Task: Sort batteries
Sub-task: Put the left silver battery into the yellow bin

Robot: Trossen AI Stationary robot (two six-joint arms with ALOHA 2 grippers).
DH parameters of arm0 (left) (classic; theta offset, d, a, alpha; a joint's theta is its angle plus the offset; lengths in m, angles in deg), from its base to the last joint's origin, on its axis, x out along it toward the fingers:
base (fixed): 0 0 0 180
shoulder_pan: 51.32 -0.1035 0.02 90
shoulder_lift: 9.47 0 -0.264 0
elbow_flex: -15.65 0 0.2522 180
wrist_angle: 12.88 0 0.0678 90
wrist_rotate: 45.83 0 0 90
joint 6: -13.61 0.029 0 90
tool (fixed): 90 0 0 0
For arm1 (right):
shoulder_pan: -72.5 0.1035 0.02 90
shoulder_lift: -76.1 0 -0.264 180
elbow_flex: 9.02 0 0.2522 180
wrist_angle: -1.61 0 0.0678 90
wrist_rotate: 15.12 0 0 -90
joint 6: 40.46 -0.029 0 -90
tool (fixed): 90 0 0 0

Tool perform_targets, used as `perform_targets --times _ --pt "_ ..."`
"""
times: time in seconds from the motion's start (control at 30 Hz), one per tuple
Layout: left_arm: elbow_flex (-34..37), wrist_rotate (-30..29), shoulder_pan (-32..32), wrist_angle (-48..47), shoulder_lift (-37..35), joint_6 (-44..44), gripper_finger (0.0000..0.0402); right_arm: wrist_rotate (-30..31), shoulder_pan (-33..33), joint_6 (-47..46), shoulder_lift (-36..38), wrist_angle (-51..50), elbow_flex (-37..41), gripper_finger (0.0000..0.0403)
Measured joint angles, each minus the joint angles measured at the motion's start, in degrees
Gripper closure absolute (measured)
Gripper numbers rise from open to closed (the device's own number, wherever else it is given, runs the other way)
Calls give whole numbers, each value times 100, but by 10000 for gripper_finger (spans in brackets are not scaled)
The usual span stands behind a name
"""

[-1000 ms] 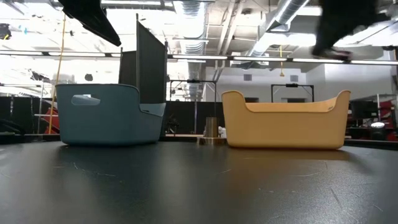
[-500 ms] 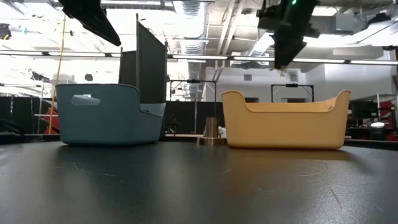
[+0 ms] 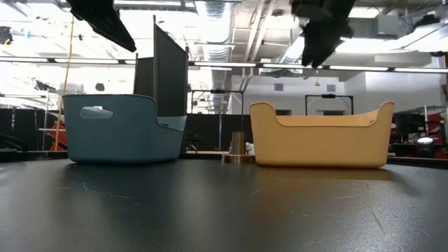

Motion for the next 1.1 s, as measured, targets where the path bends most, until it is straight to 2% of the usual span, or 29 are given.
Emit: perform_targets --times 0.13,0.27,0.43,0.67,0.93,1.1 --pt "0 0 0 1 19 -4 129 -44 723 -130 155 -37 -4 139" --pt "0 0 0 2 22 -70 129 -354 1560 -534 95 -342 -9 139" --pt "0 0 0 0 22 -98 129 -919 2596 -1193 -242 -744 -9 139" --pt "0 0 0 0 22 -100 129 -1479 3872 -1557 -933 -691 -9 139" --pt "0 0 0 2 22 -279 129 -2167 4663 -1348 -1654 -798 -7 137" --pt "2 0 -1 2 22 -406 129 -2641 4650 -1143 -1953 -1039 -4 137"
